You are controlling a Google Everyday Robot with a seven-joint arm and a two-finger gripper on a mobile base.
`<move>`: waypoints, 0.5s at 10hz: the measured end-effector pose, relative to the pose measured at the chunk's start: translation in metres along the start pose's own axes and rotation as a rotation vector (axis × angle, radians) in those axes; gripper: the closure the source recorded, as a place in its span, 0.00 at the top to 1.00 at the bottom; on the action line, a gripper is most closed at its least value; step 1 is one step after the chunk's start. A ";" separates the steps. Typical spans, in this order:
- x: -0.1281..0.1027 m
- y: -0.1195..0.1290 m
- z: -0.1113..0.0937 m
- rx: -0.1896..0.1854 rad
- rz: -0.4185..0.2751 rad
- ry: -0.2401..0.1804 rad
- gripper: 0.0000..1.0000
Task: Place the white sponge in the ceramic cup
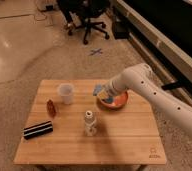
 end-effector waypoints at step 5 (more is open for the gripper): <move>0.059 0.020 0.020 0.001 0.035 0.219 0.00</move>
